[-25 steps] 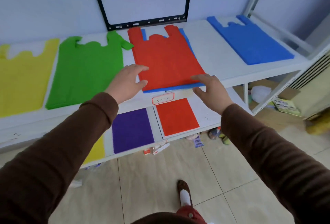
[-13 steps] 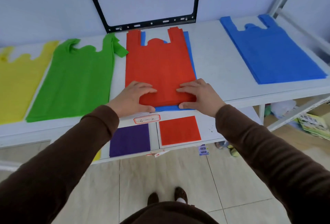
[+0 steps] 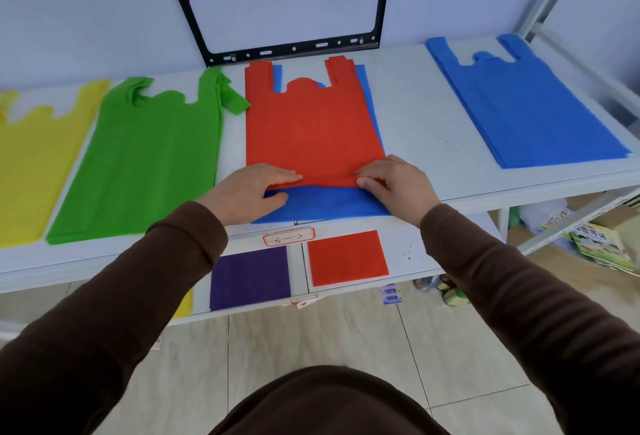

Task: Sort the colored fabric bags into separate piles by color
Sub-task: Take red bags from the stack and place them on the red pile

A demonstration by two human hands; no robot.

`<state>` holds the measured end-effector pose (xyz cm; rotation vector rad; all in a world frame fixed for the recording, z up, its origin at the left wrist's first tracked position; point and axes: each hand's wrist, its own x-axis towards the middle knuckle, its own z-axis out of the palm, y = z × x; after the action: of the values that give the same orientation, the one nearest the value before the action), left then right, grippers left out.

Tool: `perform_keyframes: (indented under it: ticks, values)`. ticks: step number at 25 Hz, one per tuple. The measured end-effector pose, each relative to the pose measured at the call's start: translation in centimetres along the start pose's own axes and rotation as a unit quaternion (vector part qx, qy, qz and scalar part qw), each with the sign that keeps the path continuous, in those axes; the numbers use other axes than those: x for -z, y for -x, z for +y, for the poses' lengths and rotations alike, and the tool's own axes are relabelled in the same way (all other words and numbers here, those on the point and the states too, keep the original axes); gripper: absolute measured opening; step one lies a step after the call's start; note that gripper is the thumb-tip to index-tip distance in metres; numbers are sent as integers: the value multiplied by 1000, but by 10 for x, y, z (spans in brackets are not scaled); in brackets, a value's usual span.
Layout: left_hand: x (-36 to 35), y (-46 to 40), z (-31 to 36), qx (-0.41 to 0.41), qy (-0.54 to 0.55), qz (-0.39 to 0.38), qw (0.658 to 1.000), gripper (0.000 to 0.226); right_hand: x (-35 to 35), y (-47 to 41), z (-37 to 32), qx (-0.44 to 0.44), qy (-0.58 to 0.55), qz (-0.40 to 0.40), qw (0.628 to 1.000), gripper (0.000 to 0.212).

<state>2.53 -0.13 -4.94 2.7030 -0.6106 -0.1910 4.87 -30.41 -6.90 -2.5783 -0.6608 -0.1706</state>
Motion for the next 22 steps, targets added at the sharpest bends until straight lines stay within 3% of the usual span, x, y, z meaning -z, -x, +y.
perform_keyframes:
  ticks: [4,6,9,11,13,15,17,19,20,21,22]
  values:
    - [18,4,-12,71,92,125,985,25,8,-3,0,-83,-91,8,992,22]
    - [21,0,-12,80,107,159,978,16,12,-3,-3,-126,-70,67,987,25]
    - [19,-4,-5,133,224,202,944,10,26,3,-8,-279,-92,121,948,57]
    - [17,-1,-5,152,228,233,933,11,33,5,-5,-349,-237,98,901,79]
    - [19,4,-5,141,220,228,938,9,41,1,-3,-407,-461,17,789,94]
    - [22,10,1,98,264,195,940,23,48,-9,-1,-408,-612,-63,674,91]
    - [21,14,5,58,259,165,950,38,52,-17,0,-396,-658,-96,633,78]
    - [16,16,11,29,284,167,944,48,50,-24,2,-387,-632,-108,662,56]
    - [13,14,14,35,371,180,911,55,47,-25,5,-385,-600,-115,692,60]
    - [13,12,19,66,504,205,837,57,44,-26,7,-376,-575,-123,716,71]
    - [14,8,23,124,640,227,723,55,42,-26,9,-362,-563,-127,732,78]
